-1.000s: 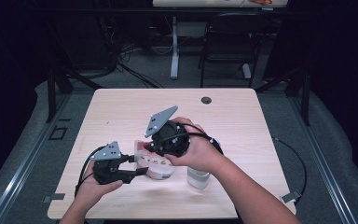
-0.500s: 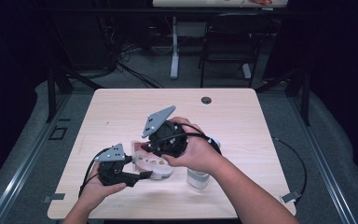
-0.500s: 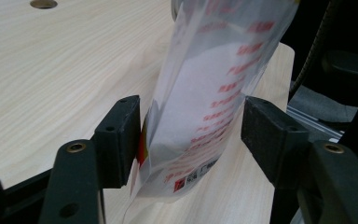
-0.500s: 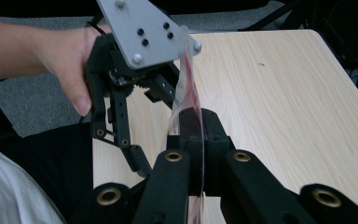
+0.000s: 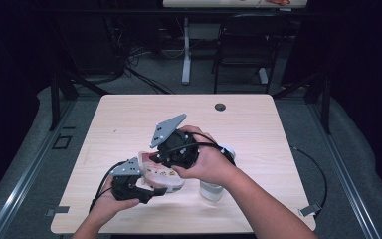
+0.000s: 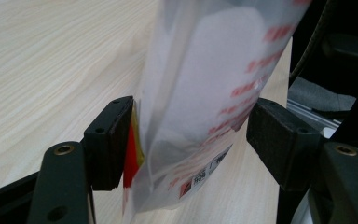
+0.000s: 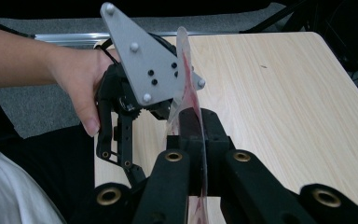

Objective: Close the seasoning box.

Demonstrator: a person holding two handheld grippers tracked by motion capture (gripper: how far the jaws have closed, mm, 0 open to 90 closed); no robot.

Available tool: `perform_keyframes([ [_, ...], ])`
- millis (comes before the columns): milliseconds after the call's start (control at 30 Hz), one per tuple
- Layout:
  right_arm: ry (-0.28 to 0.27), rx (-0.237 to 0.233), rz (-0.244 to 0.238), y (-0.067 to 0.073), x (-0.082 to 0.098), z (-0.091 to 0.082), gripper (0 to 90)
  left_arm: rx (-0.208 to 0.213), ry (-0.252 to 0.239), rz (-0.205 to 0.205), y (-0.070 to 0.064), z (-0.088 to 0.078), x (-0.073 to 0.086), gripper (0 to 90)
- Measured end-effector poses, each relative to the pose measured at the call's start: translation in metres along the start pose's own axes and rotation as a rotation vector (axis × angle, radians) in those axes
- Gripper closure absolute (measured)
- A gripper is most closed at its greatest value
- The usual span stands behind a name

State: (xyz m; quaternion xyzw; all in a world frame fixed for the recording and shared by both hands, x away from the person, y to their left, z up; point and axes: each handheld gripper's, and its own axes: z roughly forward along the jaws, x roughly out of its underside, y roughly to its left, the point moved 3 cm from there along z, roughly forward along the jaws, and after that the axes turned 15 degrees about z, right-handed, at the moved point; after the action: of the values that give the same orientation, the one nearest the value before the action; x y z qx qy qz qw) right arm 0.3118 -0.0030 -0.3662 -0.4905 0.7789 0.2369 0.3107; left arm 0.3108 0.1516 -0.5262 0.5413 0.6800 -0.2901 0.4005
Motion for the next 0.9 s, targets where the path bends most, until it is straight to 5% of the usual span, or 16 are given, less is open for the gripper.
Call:
perform_keyframes([
  [300, -0.007, -0.001, 0.003, -0.0005, 0.0009, -0.0004, 90.0, -0.004, 0.006, -0.012, 0.0013, 0.0014, 0.0034, 38.2],
  [767, -0.012, -0.032, 0.024, -0.0056, 0.0054, 0.0003, 90.0, 0.075, 0.024, -0.039, 0.0011, -0.0029, 0.0047, 55.2],
  [900, -0.01, -0.042, 0.03, -0.0092, 0.009, -0.002, 89.6, 0.069, 0.039, -0.035, -0.0002, -0.0021, 0.0031, 57.0],
])
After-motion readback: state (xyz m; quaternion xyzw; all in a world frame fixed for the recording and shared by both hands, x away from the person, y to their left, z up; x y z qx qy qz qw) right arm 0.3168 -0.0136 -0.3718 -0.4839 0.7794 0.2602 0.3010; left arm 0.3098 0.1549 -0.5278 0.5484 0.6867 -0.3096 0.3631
